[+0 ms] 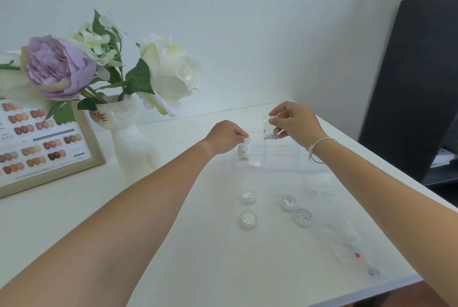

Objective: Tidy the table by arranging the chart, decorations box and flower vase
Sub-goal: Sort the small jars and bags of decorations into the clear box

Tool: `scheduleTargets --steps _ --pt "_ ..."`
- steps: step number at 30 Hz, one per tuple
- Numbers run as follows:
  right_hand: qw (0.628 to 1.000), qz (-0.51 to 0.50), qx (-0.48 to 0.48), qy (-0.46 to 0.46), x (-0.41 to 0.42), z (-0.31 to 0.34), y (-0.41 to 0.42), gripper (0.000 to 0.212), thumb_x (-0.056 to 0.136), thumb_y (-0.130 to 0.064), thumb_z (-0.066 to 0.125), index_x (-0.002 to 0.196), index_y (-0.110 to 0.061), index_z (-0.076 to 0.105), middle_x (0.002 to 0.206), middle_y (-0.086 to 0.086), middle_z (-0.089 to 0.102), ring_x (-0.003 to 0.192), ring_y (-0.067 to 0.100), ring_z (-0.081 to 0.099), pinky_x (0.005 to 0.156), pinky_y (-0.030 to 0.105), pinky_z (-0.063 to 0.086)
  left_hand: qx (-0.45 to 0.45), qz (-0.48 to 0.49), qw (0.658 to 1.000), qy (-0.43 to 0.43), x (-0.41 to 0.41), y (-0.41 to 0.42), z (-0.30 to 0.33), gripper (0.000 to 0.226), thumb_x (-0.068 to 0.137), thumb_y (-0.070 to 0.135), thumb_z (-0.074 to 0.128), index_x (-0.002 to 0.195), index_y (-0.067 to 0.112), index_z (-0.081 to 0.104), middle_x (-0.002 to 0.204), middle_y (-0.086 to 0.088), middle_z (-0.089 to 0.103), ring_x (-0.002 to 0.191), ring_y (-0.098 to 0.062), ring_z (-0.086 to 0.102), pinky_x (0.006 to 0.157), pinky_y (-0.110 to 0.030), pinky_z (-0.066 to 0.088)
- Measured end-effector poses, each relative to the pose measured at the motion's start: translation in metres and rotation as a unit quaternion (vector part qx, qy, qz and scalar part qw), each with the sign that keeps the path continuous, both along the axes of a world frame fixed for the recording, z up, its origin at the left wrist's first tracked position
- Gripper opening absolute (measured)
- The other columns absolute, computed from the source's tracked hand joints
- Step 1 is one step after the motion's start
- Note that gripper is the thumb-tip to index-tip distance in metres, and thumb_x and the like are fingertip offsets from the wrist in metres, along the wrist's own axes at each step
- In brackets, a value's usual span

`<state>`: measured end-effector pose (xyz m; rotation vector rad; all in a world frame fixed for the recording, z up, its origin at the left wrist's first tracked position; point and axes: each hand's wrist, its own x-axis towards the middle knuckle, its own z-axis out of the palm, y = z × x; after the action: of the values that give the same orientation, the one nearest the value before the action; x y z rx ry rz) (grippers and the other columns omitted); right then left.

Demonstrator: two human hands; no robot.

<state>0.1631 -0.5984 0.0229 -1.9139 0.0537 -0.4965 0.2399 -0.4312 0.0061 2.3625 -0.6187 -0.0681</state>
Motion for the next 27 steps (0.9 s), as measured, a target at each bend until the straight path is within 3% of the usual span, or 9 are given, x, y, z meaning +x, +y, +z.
scheduleTargets --steps 5,10,15,19,24,27 --pt "1.0 0.006 0.008 0.018 0.006 -0.003 0.004 0.019 0.081 -0.002 0.06 0.072 -0.018 0.061 0.063 0.001 0.059 0.057 0.015 0.062 0.056 0.022 0.055 0.031 0.01 0.997 -0.068 0.002 0.003 -0.006 0.023 0.088 0.012 0.054 0.105 0.015 0.07 0.121 -0.003 0.06 0.111 -0.018 0.055 0.082 -0.02 0.036" --pt "0.999 0.014 0.005 0.031 0.012 -0.007 0.013 0.019 0.079 -0.003 0.059 0.072 -0.02 0.062 0.067 0.0 0.06 0.059 0.013 0.06 0.049 0.016 0.052 0.018 0.006 0.996 -0.084 0.002 0.01 -0.009 0.025 0.088 0.015 0.054 0.109 0.018 0.068 0.124 -0.004 0.056 0.118 -0.018 0.052 0.089 -0.021 0.035" --pt "0.999 0.004 -0.038 0.037 0.018 -0.012 0.023 0.013 0.079 -0.009 0.062 0.076 -0.022 0.064 0.076 0.0 0.063 0.067 0.009 0.052 0.056 0.018 0.04 -0.02 0.006 0.995 -0.099 -0.005 0.022 -0.012 0.025 0.089 0.017 0.053 0.109 0.021 0.067 0.113 0.0 0.056 0.092 -0.011 0.049 0.082 -0.021 0.035" --pt "0.995 0.007 -0.074 0.06 0.02 -0.018 0.028 0.012 0.077 -0.011 0.061 0.079 -0.022 0.065 0.076 -0.002 0.065 0.06 0.004 0.048 0.054 0.02 0.035 -0.036 -0.004 0.994 -0.105 -0.016 0.035 -0.017 0.024 0.089 0.018 0.053 0.107 0.025 0.068 0.101 0.008 0.053 0.073 -0.003 0.047 0.069 -0.013 0.035" --pt "0.988 0.013 -0.132 0.079 0.017 -0.022 0.031 0.011 0.077 -0.01 0.058 0.075 -0.02 0.063 0.081 0.003 0.071 0.059 0.005 0.047 0.052 0.021 0.035 -0.062 -0.017 0.993 -0.094 -0.037 0.048 -0.024 0.023 0.089 0.018 0.053 0.105 0.026 0.069 0.097 0.009 0.054 0.067 -0.003 0.048 0.064 0.0 0.036" --pt "0.976 -0.006 -0.198 0.094 0.015 -0.023 0.033 0.012 0.081 -0.014 0.056 0.077 -0.02 0.066 0.095 0.002 0.072 0.079 0.014 0.057 0.073 0.03 0.045 -0.076 -0.023 0.993 -0.083 -0.049 0.053 -0.029 0.023 0.09 0.018 0.053 0.104 0.025 0.069 0.098 0.008 0.056 0.069 -0.004 0.049 0.065 0.001 0.035"
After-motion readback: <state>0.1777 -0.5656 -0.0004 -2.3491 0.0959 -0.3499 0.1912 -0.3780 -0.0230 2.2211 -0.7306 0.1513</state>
